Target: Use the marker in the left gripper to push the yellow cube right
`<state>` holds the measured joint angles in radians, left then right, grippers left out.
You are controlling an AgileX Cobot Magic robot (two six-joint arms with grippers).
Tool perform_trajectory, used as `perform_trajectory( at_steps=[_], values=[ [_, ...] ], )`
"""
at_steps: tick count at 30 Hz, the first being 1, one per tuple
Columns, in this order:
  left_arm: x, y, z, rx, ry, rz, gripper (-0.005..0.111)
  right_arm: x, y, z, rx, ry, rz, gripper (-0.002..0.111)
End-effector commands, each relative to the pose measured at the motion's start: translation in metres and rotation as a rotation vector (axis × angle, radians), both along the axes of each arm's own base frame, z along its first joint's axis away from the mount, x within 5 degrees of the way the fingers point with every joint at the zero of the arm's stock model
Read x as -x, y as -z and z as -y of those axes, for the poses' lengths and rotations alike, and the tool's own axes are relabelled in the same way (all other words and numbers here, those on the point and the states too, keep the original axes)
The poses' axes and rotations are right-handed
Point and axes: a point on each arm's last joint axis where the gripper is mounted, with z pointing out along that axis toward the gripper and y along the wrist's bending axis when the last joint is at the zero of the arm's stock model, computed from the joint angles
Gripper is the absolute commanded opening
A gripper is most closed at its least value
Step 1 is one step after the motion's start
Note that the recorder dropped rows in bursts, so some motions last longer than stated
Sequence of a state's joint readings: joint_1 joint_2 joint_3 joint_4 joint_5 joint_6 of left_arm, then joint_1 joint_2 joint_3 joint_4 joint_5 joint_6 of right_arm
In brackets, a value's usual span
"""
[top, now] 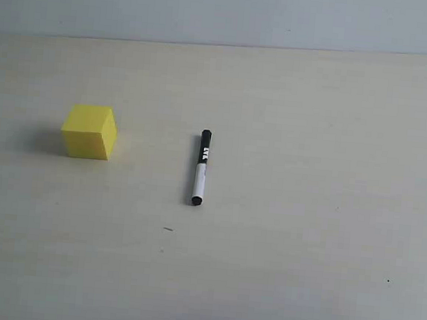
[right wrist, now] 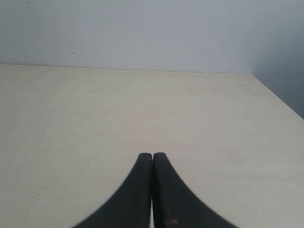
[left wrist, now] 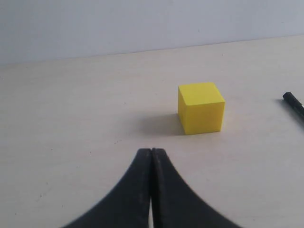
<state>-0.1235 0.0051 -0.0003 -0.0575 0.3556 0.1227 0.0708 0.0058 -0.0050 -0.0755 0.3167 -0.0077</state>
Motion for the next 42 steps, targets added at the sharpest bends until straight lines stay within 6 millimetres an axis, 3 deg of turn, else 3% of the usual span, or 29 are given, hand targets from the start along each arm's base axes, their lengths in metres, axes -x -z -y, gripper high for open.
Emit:
perform_trajectory(
  at_steps=[1, 4, 8, 11, 15, 20, 24, 29, 37, 42],
  values=[
    [-0.002, -0.014, 0.000, 0.030, -0.008, 0.158, 0.000, 0.000, 0.000, 0.000, -0.008, 0.007, 0.017, 0.000],
    [-0.003, -0.024, 0.000, 0.145, -0.025, 0.251, 0.000, 0.000, 0.000, 0.000, -0.008, 0.007, 0.017, 0.000],
    [-0.003, -0.029, 0.000, 0.567, -0.068, 0.235, 0.000, 0.000, 0.000, 0.000, -0.008, 0.007, 0.017, 0.000],
    [-0.003, -0.031, -0.001, 0.750, -0.086, 0.232, 0.000, 0.000, 0.000, 0.000, -0.008, 0.007, 0.017, 0.000],
    [-0.002, -0.040, -0.004, 0.822, -0.088, 0.330, 0.000, 0.000, 0.000, 0.000, -0.008, 0.007, 0.017, 0.000],
    [0.005, -0.067, -0.011, 0.903, -0.064, 0.555, 0.000, 0.000, 0.000, 0.000, -0.008, 0.007, 0.017, 0.000],
    [0.011, -0.108, -0.010, 0.866, -0.019, 0.604, 0.000, 0.000, 0.000, 0.000, -0.008, 0.007, 0.017, 0.000],
    [-0.006, -0.144, -0.002, 0.744, -0.026, 0.458, 0.000, 0.000, 0.000, 0.000, -0.008, 0.007, 0.017, 0.000],
    [-0.059, -0.161, 0.008, 0.525, -0.073, 0.147, 0.000, 0.000, 0.000, 0.000, -0.008, 0.007, 0.017, 0.000],
    [-0.072, -0.156, 0.010, 0.468, -0.077, 0.105, 0.000, 0.000, 0.000, 0.000, -0.008, 0.007, 0.017, 0.000]
  ],
)
